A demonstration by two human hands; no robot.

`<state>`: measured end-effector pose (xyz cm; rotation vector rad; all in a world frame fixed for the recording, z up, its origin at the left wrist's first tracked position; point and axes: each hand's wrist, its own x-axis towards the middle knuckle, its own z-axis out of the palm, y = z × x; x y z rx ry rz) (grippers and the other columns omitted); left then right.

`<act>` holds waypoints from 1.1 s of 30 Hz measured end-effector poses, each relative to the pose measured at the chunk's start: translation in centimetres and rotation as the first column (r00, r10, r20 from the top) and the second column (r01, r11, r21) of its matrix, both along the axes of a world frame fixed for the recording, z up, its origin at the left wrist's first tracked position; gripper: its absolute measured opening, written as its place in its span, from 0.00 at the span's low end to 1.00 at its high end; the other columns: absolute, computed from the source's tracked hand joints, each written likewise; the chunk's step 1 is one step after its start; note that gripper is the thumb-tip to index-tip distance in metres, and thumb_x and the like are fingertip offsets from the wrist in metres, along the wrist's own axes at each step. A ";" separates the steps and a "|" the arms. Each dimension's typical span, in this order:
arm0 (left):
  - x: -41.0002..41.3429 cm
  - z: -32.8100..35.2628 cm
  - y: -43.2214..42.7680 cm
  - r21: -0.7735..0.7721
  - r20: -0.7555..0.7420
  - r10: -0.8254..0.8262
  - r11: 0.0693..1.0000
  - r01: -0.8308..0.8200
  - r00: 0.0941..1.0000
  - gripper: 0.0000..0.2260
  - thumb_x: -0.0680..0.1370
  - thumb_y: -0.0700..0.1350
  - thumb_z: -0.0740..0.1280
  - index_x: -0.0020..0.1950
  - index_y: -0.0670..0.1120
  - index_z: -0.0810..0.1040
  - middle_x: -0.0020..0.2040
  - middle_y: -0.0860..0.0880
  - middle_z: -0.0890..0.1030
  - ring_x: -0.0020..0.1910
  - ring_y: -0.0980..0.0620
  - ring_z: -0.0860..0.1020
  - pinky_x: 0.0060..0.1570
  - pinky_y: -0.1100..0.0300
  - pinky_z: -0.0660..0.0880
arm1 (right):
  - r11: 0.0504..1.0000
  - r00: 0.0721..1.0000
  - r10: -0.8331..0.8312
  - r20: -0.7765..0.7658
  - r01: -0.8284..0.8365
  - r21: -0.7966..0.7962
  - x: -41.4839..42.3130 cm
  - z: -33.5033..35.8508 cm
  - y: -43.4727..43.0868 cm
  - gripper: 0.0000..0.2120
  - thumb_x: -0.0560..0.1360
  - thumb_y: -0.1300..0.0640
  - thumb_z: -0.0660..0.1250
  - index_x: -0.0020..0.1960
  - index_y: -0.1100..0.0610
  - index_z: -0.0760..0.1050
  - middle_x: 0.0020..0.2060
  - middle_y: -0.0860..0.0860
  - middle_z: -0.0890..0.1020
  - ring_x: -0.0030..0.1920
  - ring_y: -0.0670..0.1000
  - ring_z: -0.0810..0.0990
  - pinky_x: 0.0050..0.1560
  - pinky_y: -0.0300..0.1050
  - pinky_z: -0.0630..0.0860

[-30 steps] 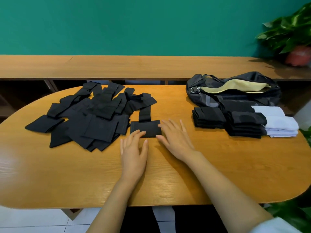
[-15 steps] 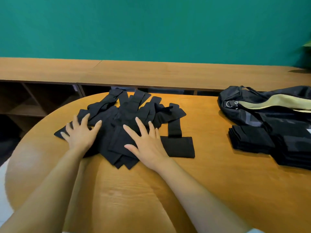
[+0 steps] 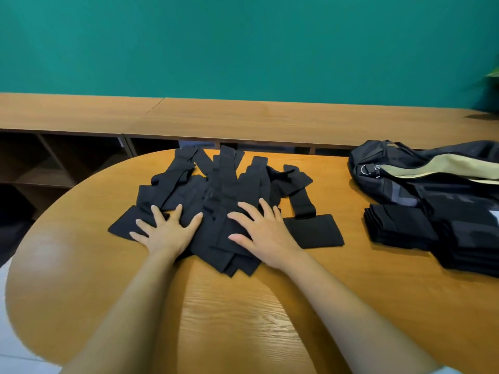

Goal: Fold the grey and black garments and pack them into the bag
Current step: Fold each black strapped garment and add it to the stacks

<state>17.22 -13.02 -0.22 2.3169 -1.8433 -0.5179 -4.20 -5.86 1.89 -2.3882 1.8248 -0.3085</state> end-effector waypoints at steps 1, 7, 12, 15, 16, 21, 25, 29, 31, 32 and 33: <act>-1.1 0.0 0.6 -0.001 -0.006 0.005 1.000 -0.005 1.000 0.37 0.72 0.76 0.48 0.78 0.63 0.52 0.80 0.47 0.41 0.76 0.32 0.40 0.70 0.33 0.36 | 1.000 1.000 -0.001 0.007 0.001 0.012 -1.0 0.1 0.4 0.25 0.81 0.37 0.52 0.76 0.43 0.58 0.78 0.45 0.55 0.77 0.63 0.46 0.74 0.65 0.49; -4.9 0.8 3.4 -0.019 -0.075 0.030 0.999 -0.032 0.997 0.34 0.77 0.70 0.50 0.79 0.58 0.49 0.80 0.43 0.40 0.75 0.30 0.40 0.70 0.32 0.37 | 0.996 0.997 -0.072 0.025 0.073 -0.051 -6.8 0.7 3.8 0.28 0.81 0.39 0.49 0.78 0.46 0.52 0.78 0.43 0.52 0.79 0.51 0.44 0.76 0.60 0.46; -10.6 2.0 8.0 -0.501 0.066 -0.291 0.817 0.284 0.955 0.24 0.82 0.56 0.53 0.78 0.51 0.59 0.80 0.42 0.52 0.77 0.36 0.49 0.72 0.35 0.47 | 0.926 0.928 -0.372 -0.018 0.370 -0.081 -11.0 -0.9 7.6 0.31 0.80 0.38 0.47 0.77 0.55 0.57 0.78 0.51 0.57 0.78 0.50 0.50 0.78 0.51 0.44; -15.2 1.6 11.3 -0.431 0.295 -0.535 0.665 0.611 0.791 0.25 0.80 0.59 0.44 0.75 0.56 0.65 0.79 0.48 0.58 0.78 0.39 0.52 0.72 0.33 0.48 | 0.919 0.915 -0.391 -0.100 0.393 0.005 -12.1 -1.9 9.0 0.40 0.76 0.32 0.36 0.78 0.55 0.56 0.78 0.52 0.57 0.78 0.51 0.51 0.77 0.52 0.42; -16.1 1.2 11.9 -0.349 0.326 -0.569 0.670 0.655 0.755 0.27 0.80 0.60 0.41 0.76 0.58 0.62 0.80 0.49 0.56 0.78 0.39 0.48 0.72 0.32 0.44 | 0.923 0.917 -0.383 -0.115 0.385 0.003 -12.3 -2.2 9.5 0.45 0.73 0.30 0.29 0.77 0.55 0.58 0.77 0.51 0.59 0.78 0.51 0.53 0.77 0.53 0.41; -16.3 -0.1 12.0 -0.158 0.407 -0.571 0.725 0.670 0.714 0.23 0.83 0.59 0.46 0.78 0.60 0.52 0.80 0.51 0.46 0.76 0.39 0.34 0.71 0.33 0.36 | 0.943 0.937 -0.326 -0.122 0.312 -0.118 -11.7 -3.2 13.0 0.43 0.75 0.31 0.29 0.70 0.49 0.72 0.67 0.47 0.75 0.68 0.49 0.71 0.75 0.57 0.41; -16.0 0.0 12.1 -0.144 0.409 -0.578 0.724 0.675 0.707 0.23 0.83 0.59 0.47 0.78 0.60 0.52 0.80 0.51 0.45 0.76 0.39 0.34 0.71 0.33 0.37 | 0.961 0.963 -0.262 -0.067 0.254 -0.105 -11.0 -3.3 16.5 0.39 0.76 0.31 0.31 0.71 0.46 0.70 0.67 0.43 0.74 0.67 0.47 0.69 0.76 0.55 0.41; -15.6 0.0 12.7 -0.136 0.412 -0.579 0.724 0.676 0.703 0.23 0.83 0.59 0.47 0.79 0.60 0.50 0.80 0.51 0.43 0.76 0.39 0.33 0.71 0.33 0.35 | 0.966 0.971 -0.237 -0.032 0.232 -0.113 -11.0 -2.9 19.4 0.33 0.79 0.33 0.38 0.68 0.43 0.72 0.62 0.40 0.75 0.63 0.45 0.71 0.75 0.50 0.38; -15.4 0.0 13.1 -0.122 0.408 -0.578 0.733 0.669 0.707 0.23 0.83 0.59 0.46 0.79 0.60 0.49 0.80 0.52 0.43 0.76 0.39 0.33 0.70 0.33 0.35 | 0.972 0.976 -0.218 -0.028 0.214 -0.097 -11.0 -2.8 20.5 0.33 0.78 0.32 0.37 0.68 0.42 0.72 0.62 0.39 0.75 0.63 0.44 0.71 0.75 0.49 0.38; -15.3 0.1 13.2 -0.114 0.402 -0.579 0.737 0.666 0.710 0.23 0.83 0.59 0.46 0.79 0.60 0.49 0.80 0.52 0.43 0.76 0.39 0.33 0.70 0.33 0.35 | 0.975 0.978 -0.209 -0.027 0.206 -0.089 -11.1 -2.7 20.9 0.32 0.78 0.32 0.37 0.68 0.42 0.72 0.62 0.38 0.75 0.63 0.43 0.70 0.75 0.48 0.37; -15.3 0.2 13.4 -0.109 0.392 -0.580 0.741 0.662 0.714 0.23 0.83 0.59 0.46 0.79 0.60 0.50 0.80 0.52 0.42 0.76 0.39 0.33 0.70 0.33 0.34 | 0.976 0.979 -0.202 -0.023 0.200 -0.082 -11.2 -2.6 21.2 0.32 0.78 0.32 0.38 0.68 0.41 0.71 0.62 0.38 0.74 0.63 0.42 0.69 0.75 0.47 0.37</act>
